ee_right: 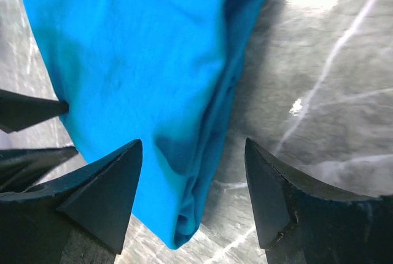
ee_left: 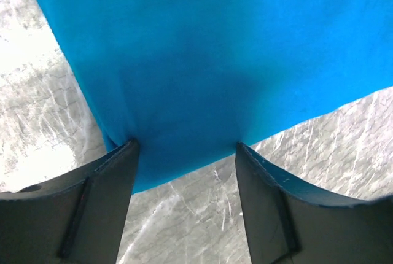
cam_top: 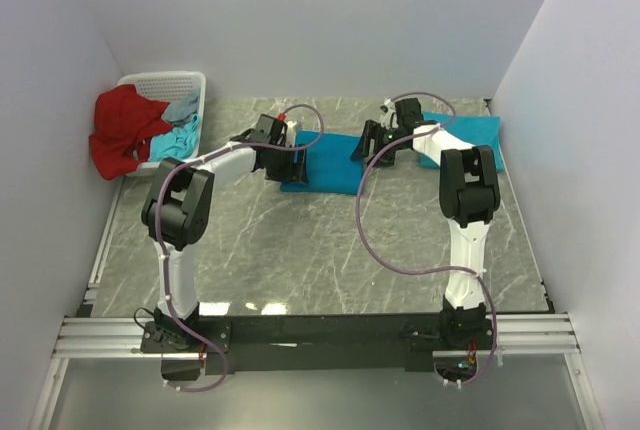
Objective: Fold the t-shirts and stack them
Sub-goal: Fold the tshirt
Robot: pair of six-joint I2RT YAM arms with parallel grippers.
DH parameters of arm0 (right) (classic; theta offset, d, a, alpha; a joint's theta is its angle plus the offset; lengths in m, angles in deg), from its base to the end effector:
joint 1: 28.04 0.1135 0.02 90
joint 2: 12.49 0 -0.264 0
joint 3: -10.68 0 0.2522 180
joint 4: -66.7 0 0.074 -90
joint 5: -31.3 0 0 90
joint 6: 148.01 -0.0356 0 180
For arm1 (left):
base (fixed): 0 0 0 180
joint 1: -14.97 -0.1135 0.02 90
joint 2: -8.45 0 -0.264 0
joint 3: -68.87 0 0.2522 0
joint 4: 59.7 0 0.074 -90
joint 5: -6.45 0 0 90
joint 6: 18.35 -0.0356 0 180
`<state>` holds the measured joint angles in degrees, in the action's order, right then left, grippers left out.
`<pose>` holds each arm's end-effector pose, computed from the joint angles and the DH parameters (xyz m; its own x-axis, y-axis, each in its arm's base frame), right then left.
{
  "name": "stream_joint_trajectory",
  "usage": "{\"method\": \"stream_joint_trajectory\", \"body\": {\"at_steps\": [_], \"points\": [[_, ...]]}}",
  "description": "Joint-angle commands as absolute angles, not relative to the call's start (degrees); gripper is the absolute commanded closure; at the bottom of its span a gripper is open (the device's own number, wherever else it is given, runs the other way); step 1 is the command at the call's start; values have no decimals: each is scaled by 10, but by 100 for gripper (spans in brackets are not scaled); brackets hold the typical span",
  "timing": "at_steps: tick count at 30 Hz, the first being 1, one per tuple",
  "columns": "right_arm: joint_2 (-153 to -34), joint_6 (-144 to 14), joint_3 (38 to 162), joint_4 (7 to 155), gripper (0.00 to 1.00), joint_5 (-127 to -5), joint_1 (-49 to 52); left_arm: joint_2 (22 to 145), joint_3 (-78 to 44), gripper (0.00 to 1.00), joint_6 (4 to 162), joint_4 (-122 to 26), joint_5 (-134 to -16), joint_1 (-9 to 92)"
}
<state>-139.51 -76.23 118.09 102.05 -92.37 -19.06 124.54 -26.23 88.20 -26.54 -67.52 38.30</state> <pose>0.4671 0.0938 0.1548 -0.9071 0.1201 -0.4034 -0.1692 0.7736 0.6107 0.3955 -0.1813 0.1725 -0.8642 0.0746 -0.4976 0.2952 0.8760 -0.3814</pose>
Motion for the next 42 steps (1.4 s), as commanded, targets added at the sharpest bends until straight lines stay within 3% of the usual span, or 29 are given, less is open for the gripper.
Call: {"method": "stream_joint_trajectory", "body": {"at_steps": [1,9,16,20,36,42], "points": [[-1413,-791,1190,1006,25,-926,-202,1211,-287,29,866,-259,-671,384],[-1419,-826,1176,991,25,-938,-201,1156,-314,27,869,-291,-596,399],[-1441,-859,1191,1016,27,-893,-198,1243,-359,51,893,-266,-599,433],[-1449,-876,1197,1027,27,-878,-198,1279,-353,56,892,-260,-596,438],[-1449,-885,1200,1061,28,-884,-186,1326,-355,56,887,-257,-597,441],[-1455,-892,1209,1065,29,-898,-186,1271,-360,49,883,-270,-579,441]]}}
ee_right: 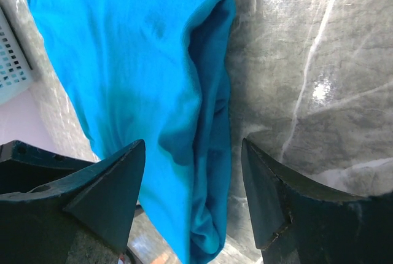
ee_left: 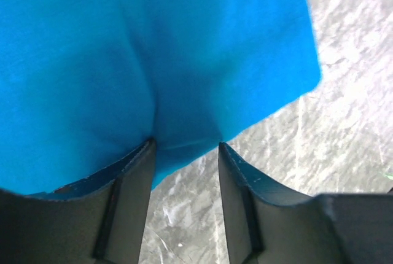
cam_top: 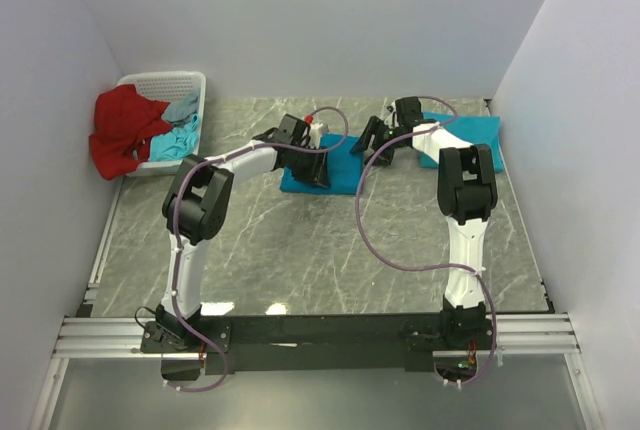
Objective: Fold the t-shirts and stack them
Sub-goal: Fold the tshirt, then neatly place the folded tshirt to the corner
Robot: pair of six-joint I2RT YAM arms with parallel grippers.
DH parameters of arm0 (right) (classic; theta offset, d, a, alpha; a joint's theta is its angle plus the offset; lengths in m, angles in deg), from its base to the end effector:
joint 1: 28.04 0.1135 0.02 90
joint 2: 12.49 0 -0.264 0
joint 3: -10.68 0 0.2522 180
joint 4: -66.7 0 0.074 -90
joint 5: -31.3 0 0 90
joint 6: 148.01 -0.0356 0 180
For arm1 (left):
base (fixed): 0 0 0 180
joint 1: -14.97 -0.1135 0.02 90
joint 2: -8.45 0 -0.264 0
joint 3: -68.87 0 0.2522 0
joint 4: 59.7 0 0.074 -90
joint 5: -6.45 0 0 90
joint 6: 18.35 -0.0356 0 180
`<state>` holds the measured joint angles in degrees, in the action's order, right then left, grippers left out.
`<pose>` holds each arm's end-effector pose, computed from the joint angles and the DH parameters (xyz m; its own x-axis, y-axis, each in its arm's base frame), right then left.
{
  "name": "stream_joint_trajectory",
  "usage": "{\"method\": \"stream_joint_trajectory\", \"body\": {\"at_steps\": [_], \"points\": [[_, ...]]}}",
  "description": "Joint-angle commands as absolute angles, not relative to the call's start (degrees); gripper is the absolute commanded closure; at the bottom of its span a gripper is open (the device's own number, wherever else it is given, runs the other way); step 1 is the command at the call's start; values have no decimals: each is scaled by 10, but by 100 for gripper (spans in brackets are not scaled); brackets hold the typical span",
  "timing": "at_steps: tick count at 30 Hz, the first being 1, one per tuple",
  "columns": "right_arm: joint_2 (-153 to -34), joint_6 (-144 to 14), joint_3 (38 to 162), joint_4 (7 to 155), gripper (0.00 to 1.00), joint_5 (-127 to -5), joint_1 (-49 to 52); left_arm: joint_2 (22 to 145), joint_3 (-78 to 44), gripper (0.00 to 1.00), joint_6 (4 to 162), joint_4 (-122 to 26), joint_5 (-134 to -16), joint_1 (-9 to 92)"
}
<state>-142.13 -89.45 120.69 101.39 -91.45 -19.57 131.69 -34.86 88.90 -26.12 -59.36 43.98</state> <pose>0.4784 0.0907 0.1476 -0.9129 0.3076 -0.2684 0.0471 0.7325 0.6791 0.4008 -0.2389 0.1649 -0.8628 0.1692 -0.4764 0.4207 0.7629 -0.4910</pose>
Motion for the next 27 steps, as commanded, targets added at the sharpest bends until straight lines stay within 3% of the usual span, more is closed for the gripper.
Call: {"method": "stream_joint_trajectory", "body": {"at_steps": [1,15,27], "points": [[-1455,-893,1209,1065,29,-899,-185,1261,-365,48,884,-270,-577,441],[-1466,-899,1221,1070,29,-889,-175,1336,-431,47,932,-293,-538,462],[-1460,-914,1218,1070,30,-857,-172,1377,-391,48,932,-313,-545,478]]}}
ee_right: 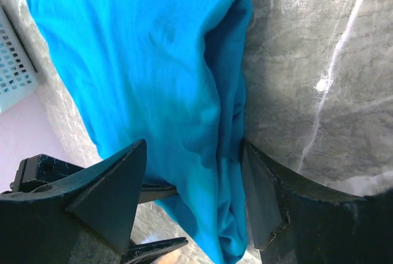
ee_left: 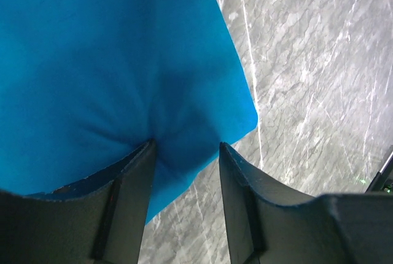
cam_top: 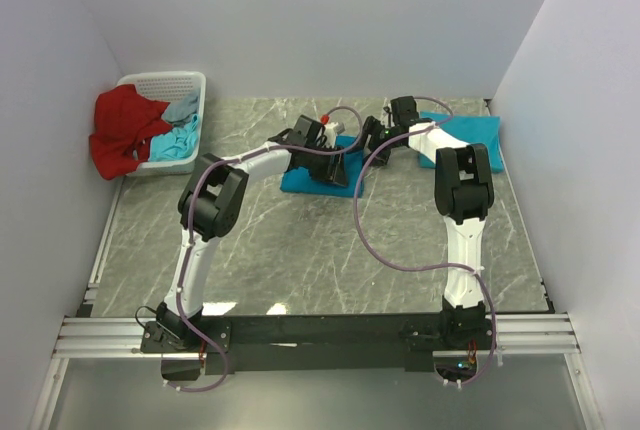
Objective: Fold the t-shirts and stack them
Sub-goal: Neatly place the folded tshirt to the corner
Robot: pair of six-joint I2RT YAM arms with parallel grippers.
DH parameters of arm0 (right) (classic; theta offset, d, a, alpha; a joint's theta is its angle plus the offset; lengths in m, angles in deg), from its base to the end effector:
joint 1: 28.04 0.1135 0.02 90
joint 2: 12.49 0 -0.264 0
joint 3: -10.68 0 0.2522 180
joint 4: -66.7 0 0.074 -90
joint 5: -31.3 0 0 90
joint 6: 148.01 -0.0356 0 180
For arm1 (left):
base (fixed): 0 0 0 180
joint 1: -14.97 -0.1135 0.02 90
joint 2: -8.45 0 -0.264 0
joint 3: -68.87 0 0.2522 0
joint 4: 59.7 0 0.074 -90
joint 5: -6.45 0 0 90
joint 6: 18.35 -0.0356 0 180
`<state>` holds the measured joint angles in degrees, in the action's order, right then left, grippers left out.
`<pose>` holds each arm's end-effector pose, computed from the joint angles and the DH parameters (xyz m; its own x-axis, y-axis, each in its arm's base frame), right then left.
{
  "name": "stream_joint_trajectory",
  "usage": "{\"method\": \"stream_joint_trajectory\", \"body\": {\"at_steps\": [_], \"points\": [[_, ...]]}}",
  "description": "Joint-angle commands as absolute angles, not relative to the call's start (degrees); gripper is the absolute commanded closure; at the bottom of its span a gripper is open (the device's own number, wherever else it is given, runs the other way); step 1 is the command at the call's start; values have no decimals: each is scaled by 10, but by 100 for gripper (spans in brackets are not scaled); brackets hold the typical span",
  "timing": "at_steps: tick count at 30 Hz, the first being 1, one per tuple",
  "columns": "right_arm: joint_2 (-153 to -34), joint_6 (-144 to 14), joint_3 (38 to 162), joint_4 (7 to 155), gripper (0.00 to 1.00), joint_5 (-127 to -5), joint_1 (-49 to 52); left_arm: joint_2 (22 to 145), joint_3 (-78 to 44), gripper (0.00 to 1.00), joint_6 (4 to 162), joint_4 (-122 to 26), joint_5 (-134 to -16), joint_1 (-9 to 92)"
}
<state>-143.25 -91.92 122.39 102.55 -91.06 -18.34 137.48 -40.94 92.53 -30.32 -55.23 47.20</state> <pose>0.4804 0.1014 0.1460 -0.9179 0.3212 -0.2329 0.0800 0.7249 0.6842 0.4089 -0.2778 0.1565 -0.8548 0.1680 -0.4911 0.4605 0.6820 -0.5682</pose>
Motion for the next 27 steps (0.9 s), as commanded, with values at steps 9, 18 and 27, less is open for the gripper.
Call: {"method": "stream_joint_trajectory", "body": {"at_steps": [9,18,27], "points": [[-1469,-908,1232,1083,40,-862,-153,1378,-398,48,927,-314,-543,478],[-1474,-910,1239,1071,70,-873,-151,1377,-395,48,927,-319,-539,478],[-1456,-837,1252,1068,100,-816,-156,1302,-387,45,912,-307,-568,474]]}}
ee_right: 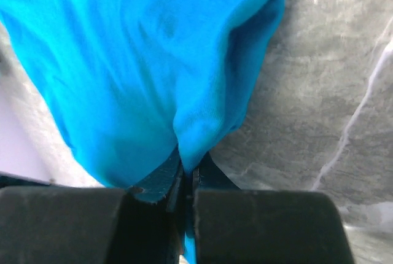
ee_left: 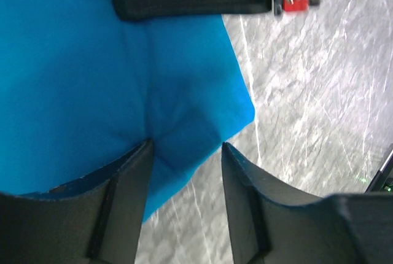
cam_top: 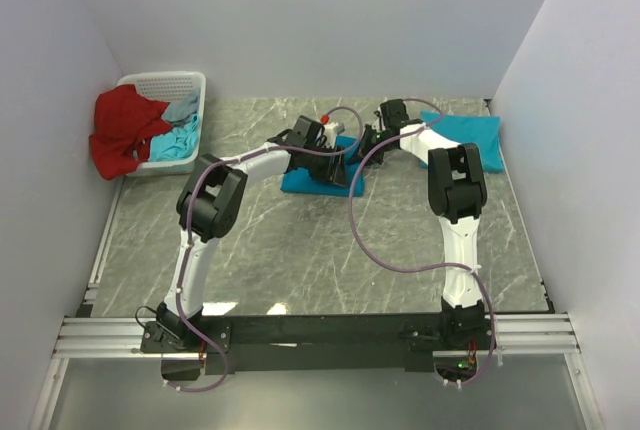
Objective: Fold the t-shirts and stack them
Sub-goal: Neatly place the folded tshirt to the corner
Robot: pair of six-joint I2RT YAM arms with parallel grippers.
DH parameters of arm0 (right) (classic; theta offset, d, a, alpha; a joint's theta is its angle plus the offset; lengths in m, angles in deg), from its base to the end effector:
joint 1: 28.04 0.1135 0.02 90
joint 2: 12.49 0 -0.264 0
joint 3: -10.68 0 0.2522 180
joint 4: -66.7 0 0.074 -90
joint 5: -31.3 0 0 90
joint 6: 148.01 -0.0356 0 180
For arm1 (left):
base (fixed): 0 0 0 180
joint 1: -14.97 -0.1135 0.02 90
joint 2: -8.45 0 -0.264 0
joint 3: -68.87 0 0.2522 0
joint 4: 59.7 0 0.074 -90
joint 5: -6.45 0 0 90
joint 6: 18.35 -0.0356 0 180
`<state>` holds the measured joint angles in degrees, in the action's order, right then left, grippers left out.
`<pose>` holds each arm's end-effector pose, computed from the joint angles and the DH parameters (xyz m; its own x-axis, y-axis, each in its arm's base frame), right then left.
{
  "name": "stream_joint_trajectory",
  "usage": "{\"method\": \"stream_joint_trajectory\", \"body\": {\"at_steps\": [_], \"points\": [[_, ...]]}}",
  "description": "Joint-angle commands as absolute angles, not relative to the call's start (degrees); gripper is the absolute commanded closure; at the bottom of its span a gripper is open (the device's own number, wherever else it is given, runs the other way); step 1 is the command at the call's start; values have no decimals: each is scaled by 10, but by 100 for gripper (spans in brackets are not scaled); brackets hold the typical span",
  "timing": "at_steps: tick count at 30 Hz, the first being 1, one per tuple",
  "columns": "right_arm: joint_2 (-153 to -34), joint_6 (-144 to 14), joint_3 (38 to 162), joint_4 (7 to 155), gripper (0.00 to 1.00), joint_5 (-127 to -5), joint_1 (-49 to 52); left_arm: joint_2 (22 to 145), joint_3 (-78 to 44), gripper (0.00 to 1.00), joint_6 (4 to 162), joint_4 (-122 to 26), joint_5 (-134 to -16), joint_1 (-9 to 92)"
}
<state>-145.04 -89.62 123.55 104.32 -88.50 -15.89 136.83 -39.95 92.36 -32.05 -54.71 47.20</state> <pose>0.4779 0.1210 0.1348 -0.9339 0.2642 -0.2409 0.0521 0.7672 0.6393 0.4079 -0.2775 0.1588 -0.8439 0.1658 -0.5102 0.4767 0.6681 -0.5713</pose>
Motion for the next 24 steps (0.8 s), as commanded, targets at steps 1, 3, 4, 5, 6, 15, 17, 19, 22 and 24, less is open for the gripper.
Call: {"method": "stream_joint_trajectory", "body": {"at_steps": [1,3,4,5,6,15,17,19,22,24], "points": [[-1456,-820,1275,1080,100,-804,-156,1282,-383,44,908,-297,-575,471],[-1455,-771,1300,1117,100,-781,-156,1213,-367,41,892,-280,-609,462],[-1453,-753,1327,1131,100,-746,-154,1189,-361,40,887,-270,-625,457],[-1449,-736,1339,1158,100,-728,-153,1162,-352,40,877,-250,-637,452],[-1445,-703,1351,1168,100,-708,-153,1108,-323,40,873,-244,-655,440],[-1407,-535,1384,1200,100,-430,-126,821,-64,35,840,-264,-755,402],[-1391,-513,1362,1172,100,-383,-120,796,-35,35,832,-263,-769,399],[-1382,-486,1348,1158,100,-324,-115,762,4,34,826,-273,-779,398],[-1367,-465,1343,1144,100,-267,-113,731,45,34,812,-288,-793,397],[-1350,-445,1334,1116,100,-241,-115,722,49,34,803,-284,-809,396]]}}
